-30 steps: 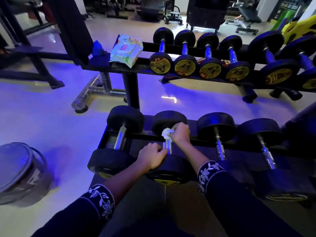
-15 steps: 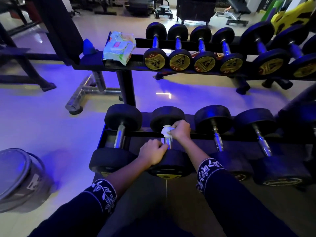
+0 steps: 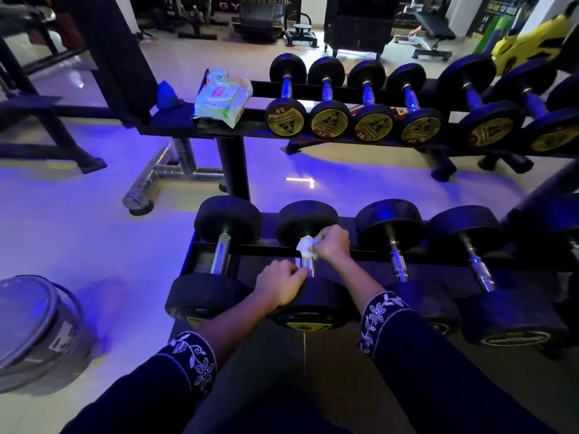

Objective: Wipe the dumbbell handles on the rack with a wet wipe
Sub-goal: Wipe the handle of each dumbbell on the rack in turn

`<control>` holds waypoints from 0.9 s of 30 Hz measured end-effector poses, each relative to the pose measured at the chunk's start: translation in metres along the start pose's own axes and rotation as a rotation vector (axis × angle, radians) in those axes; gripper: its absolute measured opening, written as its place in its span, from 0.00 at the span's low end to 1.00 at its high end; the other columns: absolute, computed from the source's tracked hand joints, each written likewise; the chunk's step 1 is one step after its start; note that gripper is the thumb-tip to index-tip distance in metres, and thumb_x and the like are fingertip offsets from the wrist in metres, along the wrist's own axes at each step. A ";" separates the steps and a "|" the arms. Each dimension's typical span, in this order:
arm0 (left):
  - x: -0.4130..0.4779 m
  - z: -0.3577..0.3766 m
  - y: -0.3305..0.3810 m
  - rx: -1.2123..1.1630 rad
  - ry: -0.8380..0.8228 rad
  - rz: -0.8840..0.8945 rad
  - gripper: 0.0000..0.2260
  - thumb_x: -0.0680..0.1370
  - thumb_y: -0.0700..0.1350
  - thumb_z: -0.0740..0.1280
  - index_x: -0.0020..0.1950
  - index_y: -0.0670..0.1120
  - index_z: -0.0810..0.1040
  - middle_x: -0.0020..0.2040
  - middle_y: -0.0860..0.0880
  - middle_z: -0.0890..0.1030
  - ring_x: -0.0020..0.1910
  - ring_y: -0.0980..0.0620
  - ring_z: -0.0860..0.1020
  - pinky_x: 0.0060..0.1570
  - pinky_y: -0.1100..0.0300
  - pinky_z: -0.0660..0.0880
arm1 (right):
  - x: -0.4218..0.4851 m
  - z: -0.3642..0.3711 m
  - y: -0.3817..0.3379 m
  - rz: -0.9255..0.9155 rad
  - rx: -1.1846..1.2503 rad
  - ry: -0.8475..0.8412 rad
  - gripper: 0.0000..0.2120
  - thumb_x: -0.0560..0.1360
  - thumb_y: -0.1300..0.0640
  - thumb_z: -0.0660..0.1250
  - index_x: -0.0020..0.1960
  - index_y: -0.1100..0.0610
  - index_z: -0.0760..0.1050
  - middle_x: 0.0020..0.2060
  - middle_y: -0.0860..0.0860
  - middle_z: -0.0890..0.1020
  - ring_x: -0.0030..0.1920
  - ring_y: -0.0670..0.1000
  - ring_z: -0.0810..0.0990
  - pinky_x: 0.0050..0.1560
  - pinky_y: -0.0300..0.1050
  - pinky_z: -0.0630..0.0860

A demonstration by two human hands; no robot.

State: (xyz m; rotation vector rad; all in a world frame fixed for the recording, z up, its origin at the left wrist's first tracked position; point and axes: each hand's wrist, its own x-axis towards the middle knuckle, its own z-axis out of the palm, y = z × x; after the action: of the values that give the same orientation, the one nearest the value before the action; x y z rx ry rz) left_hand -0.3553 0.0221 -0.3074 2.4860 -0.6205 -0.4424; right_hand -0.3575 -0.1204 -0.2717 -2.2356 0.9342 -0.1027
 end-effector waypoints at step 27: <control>0.003 0.000 0.000 0.016 -0.001 -0.005 0.18 0.79 0.55 0.58 0.44 0.43 0.81 0.52 0.39 0.80 0.55 0.38 0.76 0.42 0.54 0.65 | 0.020 0.017 0.014 -0.051 0.041 0.064 0.10 0.70 0.66 0.66 0.48 0.60 0.83 0.48 0.59 0.84 0.52 0.56 0.81 0.51 0.43 0.75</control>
State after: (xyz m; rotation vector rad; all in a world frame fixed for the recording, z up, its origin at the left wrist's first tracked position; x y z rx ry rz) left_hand -0.3535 0.0203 -0.3079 2.5033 -0.6213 -0.4427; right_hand -0.3456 -0.1307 -0.2966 -2.2304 0.9013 -0.2163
